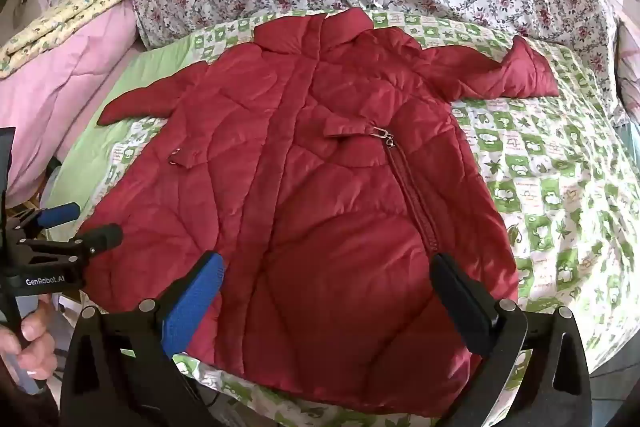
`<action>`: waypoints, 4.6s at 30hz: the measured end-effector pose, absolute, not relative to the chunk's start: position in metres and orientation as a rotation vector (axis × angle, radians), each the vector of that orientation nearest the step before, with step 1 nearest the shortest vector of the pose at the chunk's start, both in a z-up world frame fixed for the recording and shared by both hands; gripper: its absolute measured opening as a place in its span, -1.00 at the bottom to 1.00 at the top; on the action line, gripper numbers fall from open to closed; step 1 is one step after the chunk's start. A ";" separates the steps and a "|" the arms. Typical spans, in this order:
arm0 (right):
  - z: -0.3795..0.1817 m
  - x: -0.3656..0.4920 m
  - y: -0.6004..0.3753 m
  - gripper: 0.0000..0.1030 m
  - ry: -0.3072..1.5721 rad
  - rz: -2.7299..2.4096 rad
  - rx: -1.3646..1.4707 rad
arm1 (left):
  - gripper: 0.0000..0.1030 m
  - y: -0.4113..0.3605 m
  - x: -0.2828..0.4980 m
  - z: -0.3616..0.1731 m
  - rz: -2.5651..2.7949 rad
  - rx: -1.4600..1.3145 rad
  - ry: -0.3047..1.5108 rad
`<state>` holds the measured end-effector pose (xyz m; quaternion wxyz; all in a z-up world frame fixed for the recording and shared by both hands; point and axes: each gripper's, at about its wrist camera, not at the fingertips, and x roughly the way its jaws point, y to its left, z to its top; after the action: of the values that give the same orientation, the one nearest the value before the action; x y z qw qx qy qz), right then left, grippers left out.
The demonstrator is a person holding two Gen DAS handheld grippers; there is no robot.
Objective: Fold large clothes
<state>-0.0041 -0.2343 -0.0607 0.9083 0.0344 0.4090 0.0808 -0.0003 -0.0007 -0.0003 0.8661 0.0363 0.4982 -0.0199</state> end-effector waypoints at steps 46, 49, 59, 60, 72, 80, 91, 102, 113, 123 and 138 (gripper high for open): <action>-0.072 0.008 -0.237 1.00 0.849 0.183 0.108 | 1.00 -0.002 0.018 -0.014 -0.082 0.036 1.022; -0.074 0.011 -0.240 1.00 0.853 0.174 0.109 | 1.00 -0.002 0.021 -0.015 -0.090 0.024 1.028; -0.072 0.021 -0.251 1.00 0.849 0.162 0.126 | 1.00 -0.001 0.031 -0.018 -0.098 0.026 1.023; -0.071 0.022 -0.252 1.00 0.849 0.163 0.130 | 1.00 -0.001 0.032 -0.018 -0.101 0.021 1.026; -0.071 0.046 -0.279 1.00 0.855 0.136 0.174 | 1.00 0.004 0.052 -0.028 -0.093 0.003 1.068; -0.059 0.082 -0.328 1.00 0.829 0.066 0.235 | 1.00 0.011 0.079 -0.027 -0.069 -0.003 1.062; -0.039 0.176 -0.427 1.00 0.780 -0.090 0.348 | 1.00 0.022 0.114 -0.030 -0.031 -0.031 1.086; -0.036 0.297 -0.508 0.95 0.768 -0.297 0.315 | 1.00 0.020 0.148 -0.044 -0.018 -0.046 1.121; -0.075 0.376 -0.540 0.19 0.904 -0.427 0.258 | 1.00 0.011 0.166 -0.058 -0.028 -0.038 1.155; -0.045 0.329 -0.499 -0.70 0.749 -0.128 0.339 | 1.00 0.023 0.163 -0.054 -0.038 -0.091 1.127; -0.044 0.268 -0.285 -0.69 0.723 0.476 0.210 | 1.00 0.048 0.151 -0.044 -0.056 -0.172 1.110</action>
<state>0.2680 -0.2853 -0.0438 0.9025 0.1018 0.3496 0.2300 0.1512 0.0482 -0.0437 0.8460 -0.0816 0.5263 -0.0267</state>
